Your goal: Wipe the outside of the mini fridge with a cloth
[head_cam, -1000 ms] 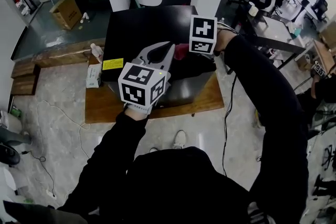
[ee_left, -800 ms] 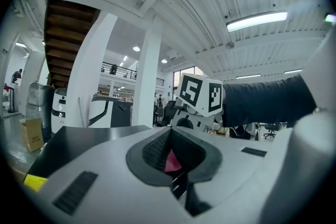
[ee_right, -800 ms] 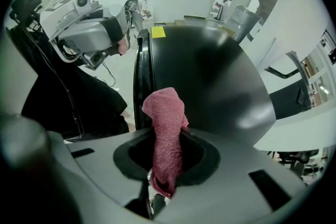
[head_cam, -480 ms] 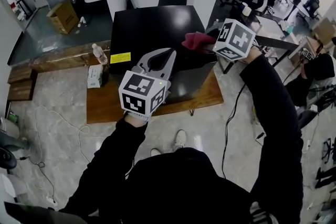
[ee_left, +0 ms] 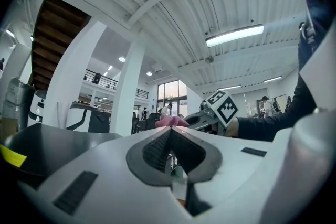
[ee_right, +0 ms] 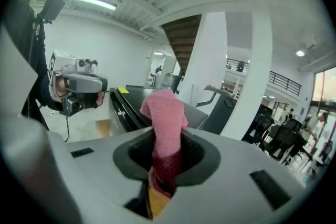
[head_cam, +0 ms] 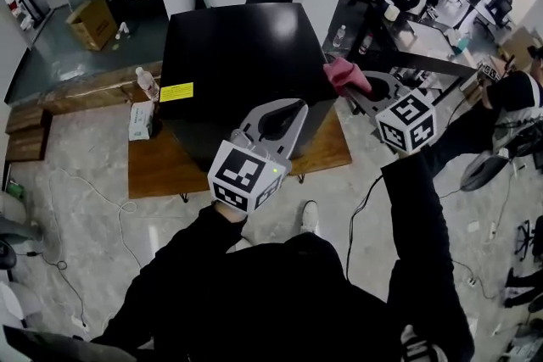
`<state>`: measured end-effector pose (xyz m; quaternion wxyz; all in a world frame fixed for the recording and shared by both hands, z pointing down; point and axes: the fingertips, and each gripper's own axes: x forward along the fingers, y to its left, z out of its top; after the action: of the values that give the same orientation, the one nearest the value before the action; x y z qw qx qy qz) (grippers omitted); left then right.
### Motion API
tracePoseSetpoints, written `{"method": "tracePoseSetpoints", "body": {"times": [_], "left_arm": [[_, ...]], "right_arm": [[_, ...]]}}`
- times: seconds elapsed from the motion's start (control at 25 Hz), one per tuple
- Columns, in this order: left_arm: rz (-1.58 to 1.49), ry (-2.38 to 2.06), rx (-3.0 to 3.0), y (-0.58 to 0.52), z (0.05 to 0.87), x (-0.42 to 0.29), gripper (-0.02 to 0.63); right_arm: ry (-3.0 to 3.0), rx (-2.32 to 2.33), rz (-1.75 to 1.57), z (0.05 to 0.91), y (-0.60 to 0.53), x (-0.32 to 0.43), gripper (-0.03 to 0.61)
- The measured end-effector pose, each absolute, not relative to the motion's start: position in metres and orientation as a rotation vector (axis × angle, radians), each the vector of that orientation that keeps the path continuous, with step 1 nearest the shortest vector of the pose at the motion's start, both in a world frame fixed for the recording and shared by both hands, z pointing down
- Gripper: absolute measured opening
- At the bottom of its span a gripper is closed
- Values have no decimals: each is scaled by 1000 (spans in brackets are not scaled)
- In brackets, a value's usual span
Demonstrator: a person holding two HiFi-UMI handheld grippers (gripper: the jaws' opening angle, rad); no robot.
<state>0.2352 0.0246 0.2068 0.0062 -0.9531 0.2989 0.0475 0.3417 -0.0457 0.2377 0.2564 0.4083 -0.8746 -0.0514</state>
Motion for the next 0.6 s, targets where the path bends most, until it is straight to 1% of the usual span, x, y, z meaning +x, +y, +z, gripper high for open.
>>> {"method": "tracePoseSetpoints", "body": {"times": [0.2, 0.36, 0.6], "left_arm": [[187, 854, -2987, 30, 235, 305, 6], [184, 925, -2992, 17, 268, 360, 6], [183, 1008, -2968, -13, 292, 428, 6]], "right_arm": [[-2522, 1187, -173, 280, -51, 376, 78], [-2657, 1142, -218, 309, -66, 405, 78], [-2896, 988, -77, 343, -88, 443, 78]]}}
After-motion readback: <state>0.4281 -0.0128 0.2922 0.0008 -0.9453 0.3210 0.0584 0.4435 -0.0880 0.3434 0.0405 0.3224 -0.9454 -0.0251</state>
